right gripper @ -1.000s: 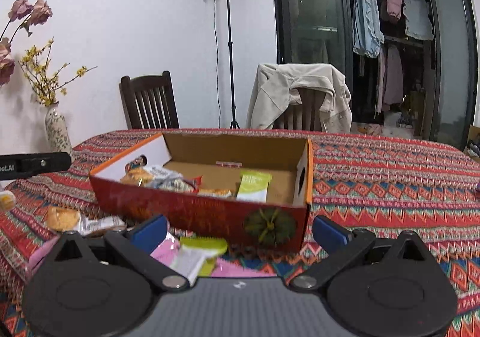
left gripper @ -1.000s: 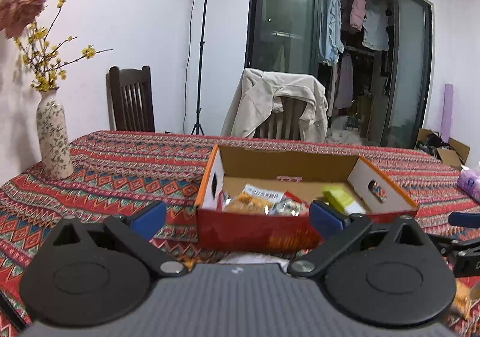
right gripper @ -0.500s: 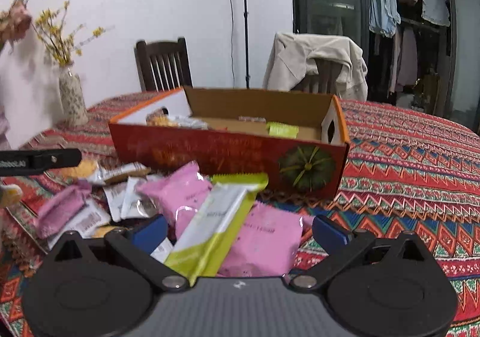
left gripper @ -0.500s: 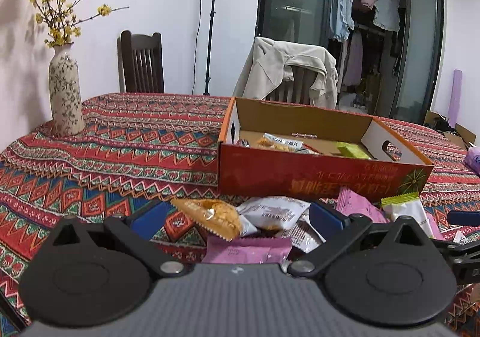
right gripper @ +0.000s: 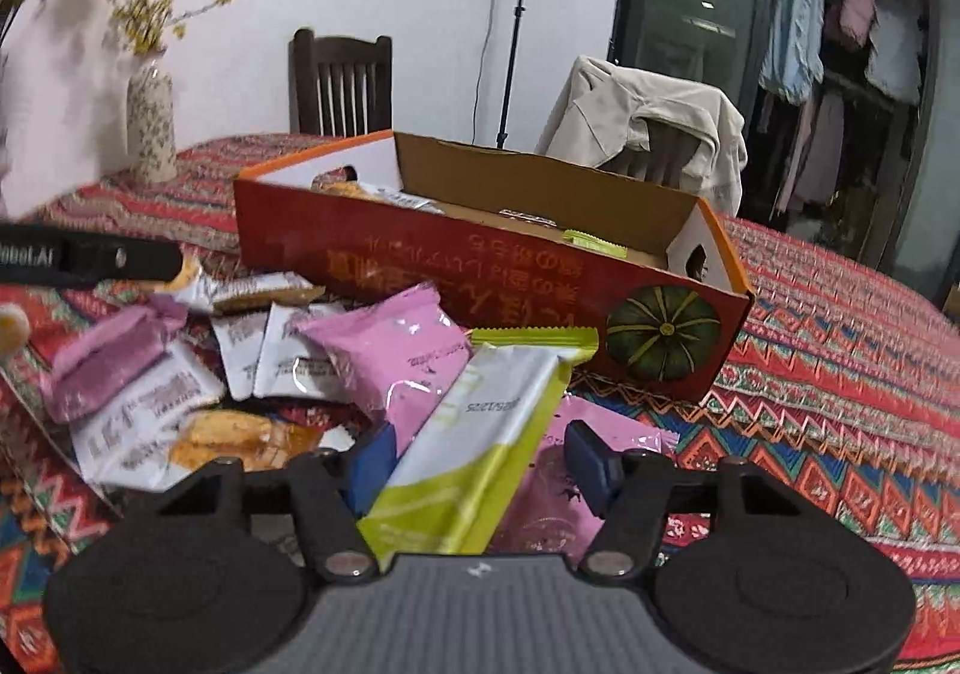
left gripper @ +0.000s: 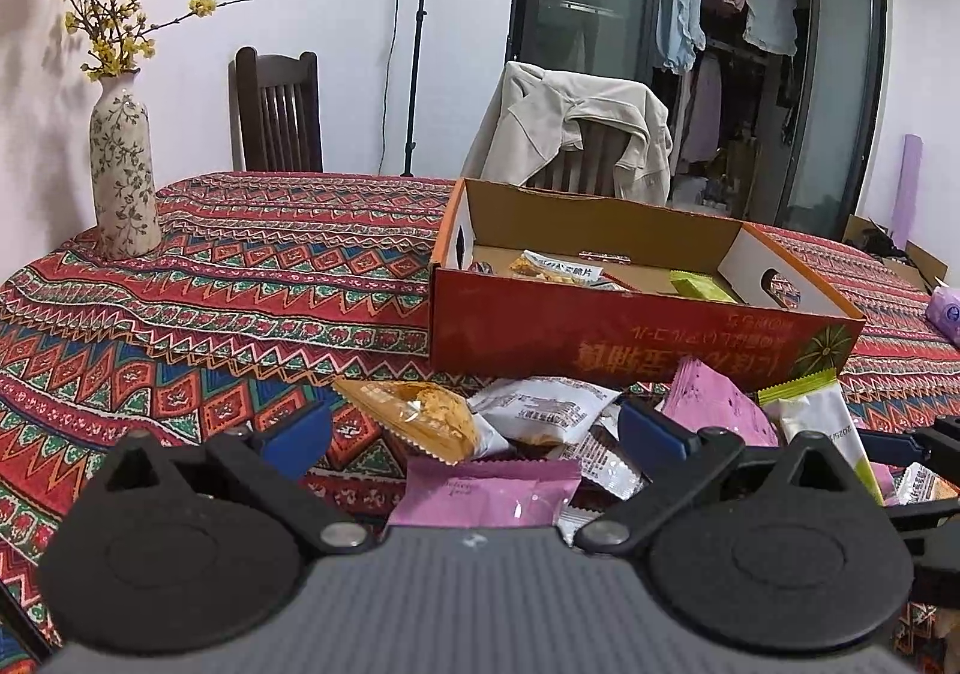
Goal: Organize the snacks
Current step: 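Grasp a green bar with the right tool while the left tool grasps a pink packet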
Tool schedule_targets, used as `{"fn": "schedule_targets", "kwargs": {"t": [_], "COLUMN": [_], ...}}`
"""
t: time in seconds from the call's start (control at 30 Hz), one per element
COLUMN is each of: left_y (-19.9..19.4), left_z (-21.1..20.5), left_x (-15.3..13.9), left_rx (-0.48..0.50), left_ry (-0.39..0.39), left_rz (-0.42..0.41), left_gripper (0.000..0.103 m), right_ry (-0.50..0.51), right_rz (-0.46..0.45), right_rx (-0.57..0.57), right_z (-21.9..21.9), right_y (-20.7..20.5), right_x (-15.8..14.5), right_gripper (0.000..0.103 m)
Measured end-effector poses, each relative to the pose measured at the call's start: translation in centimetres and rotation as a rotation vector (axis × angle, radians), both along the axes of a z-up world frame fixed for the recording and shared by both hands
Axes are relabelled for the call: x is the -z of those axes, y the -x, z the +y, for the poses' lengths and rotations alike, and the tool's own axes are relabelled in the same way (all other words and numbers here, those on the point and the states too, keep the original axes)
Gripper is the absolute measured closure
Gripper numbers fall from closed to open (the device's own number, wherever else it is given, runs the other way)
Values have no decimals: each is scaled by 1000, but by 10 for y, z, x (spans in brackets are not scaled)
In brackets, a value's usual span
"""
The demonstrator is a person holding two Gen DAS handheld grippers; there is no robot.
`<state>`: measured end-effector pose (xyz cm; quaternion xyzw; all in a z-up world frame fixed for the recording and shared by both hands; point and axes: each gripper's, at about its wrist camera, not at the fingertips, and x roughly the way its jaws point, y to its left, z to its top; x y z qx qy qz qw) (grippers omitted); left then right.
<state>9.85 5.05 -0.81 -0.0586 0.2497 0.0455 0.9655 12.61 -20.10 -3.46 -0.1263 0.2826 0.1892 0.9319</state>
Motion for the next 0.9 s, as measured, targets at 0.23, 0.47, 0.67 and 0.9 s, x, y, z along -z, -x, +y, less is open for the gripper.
{"fn": "schedule_targets", "kwargs": {"t": [0.23, 0.47, 0.67, 0.9], "left_y": [0, 3, 4, 3], "left_z": [0, 3, 5, 2], "left_x": [0, -2, 0, 10], "left_rx": [0, -13, -5, 3], "left_ry": [0, -4, 0, -5], "left_rz": [10, 22, 66, 136], "left_gripper": [0, 0, 0, 0], "right_ry": [34, -81, -145, -185], "right_rz": [-30, -49, -59, -73], "right_rx": [-26, -21, -14, -12], "right_z": [3, -16, -29, -38], "right_y": [7, 9, 11, 12], "right_x": [-1, -12, -18, -22], "right_gripper": [59, 79, 83, 83]}}
